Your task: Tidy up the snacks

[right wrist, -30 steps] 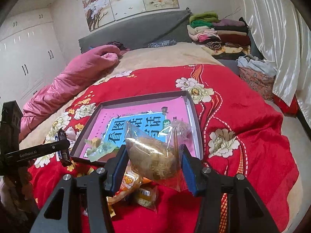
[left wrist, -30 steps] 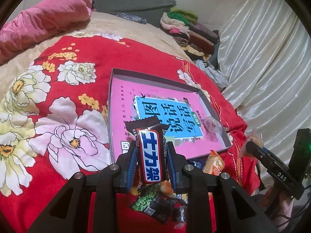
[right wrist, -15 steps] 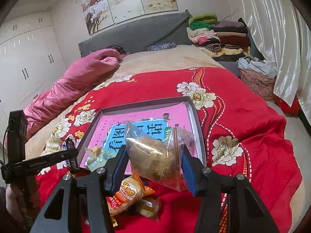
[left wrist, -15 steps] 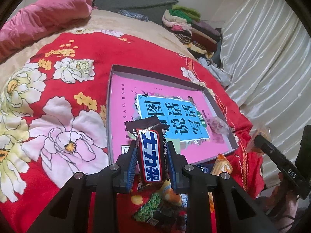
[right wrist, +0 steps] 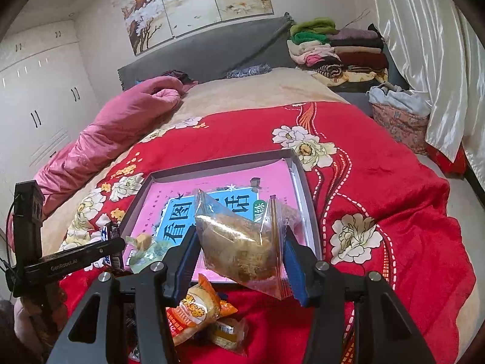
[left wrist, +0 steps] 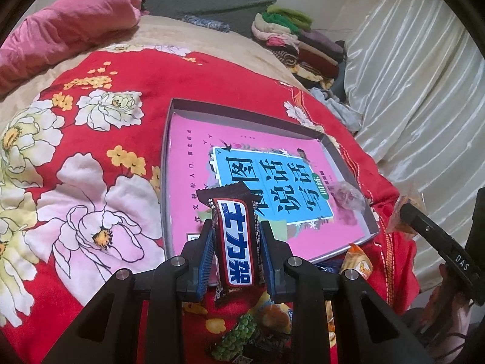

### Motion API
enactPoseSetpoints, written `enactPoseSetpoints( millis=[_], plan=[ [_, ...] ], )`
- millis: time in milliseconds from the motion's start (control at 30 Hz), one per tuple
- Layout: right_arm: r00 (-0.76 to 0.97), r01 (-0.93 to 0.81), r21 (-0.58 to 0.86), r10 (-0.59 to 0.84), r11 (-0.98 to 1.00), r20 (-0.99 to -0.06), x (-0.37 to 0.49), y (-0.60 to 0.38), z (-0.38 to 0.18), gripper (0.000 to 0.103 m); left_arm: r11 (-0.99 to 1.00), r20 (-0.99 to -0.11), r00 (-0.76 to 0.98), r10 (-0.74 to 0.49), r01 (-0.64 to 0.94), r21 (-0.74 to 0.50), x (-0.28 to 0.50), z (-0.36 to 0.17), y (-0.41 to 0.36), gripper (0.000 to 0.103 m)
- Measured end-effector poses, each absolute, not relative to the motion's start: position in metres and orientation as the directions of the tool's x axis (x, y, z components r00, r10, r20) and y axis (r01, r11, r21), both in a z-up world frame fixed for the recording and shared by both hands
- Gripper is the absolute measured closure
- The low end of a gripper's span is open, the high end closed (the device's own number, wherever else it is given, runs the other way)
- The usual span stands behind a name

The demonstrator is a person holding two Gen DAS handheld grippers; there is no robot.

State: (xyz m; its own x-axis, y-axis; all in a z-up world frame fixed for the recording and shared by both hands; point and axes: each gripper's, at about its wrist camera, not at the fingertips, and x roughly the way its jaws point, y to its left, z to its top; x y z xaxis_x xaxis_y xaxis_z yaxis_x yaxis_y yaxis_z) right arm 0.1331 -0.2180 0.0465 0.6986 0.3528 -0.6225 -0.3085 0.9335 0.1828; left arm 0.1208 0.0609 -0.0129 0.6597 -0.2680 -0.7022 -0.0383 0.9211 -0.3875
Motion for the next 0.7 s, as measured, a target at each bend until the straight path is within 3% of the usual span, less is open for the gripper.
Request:
enactPoseSetpoints(
  millis=[700],
  plan=[
    [0.682, -0.297, 0.198, 0.352, 0.934, -0.641, 0.152, -0.216, 0.034, 0.05, 0.928, -0.704, 0.659, -0.265, -0.025, -0.372, 0.143, -0.023, 0.056, 0.074]
  ],
)
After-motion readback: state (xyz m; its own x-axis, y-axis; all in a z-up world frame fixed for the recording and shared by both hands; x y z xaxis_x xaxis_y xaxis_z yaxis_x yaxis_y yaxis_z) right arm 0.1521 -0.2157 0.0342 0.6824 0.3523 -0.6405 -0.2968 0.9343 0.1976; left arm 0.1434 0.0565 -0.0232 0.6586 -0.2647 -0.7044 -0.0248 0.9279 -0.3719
